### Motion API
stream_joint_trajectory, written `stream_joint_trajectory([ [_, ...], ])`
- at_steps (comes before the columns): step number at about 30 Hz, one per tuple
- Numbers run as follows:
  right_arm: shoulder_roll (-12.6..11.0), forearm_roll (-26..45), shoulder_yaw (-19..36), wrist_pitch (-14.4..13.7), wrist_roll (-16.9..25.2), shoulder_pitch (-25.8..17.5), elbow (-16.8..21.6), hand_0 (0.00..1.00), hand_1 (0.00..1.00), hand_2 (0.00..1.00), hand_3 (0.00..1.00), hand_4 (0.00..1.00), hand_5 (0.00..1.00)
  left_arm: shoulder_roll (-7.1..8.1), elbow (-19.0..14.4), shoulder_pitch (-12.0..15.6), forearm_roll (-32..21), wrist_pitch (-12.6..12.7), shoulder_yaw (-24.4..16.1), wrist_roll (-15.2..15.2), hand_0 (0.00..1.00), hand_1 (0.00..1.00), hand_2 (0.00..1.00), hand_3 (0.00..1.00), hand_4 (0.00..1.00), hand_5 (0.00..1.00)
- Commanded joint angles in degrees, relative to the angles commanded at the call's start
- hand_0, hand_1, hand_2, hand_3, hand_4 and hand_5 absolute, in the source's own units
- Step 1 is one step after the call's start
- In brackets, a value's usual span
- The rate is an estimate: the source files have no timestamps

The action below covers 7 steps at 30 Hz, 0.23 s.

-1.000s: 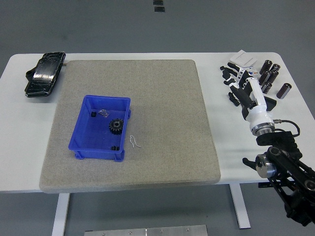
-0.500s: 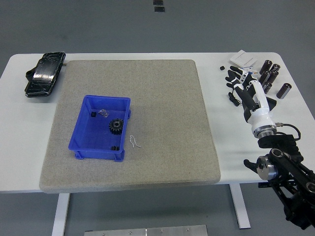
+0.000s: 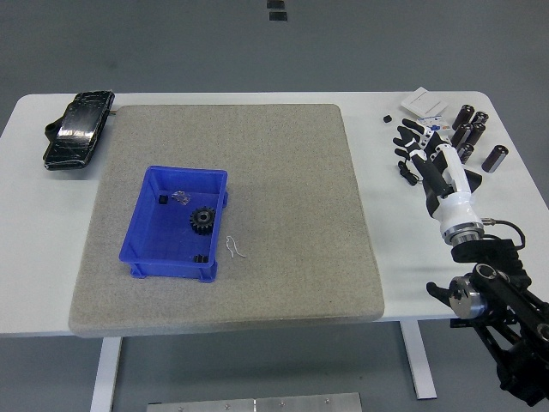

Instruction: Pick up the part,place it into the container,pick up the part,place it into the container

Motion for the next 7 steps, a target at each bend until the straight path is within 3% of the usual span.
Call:
stream_joint_trajectory([
  [7,-0.28,-0.28,1.59,0.12,-0.21,-0.33,0.50,0.772,0.745,0.790,0.745,0.837,0.582,-0.18,-0.36,-0.60,3.37,-0.29,-1.62,1.12,0.680,0.634,0.604,0.584,0.637,0.265],
])
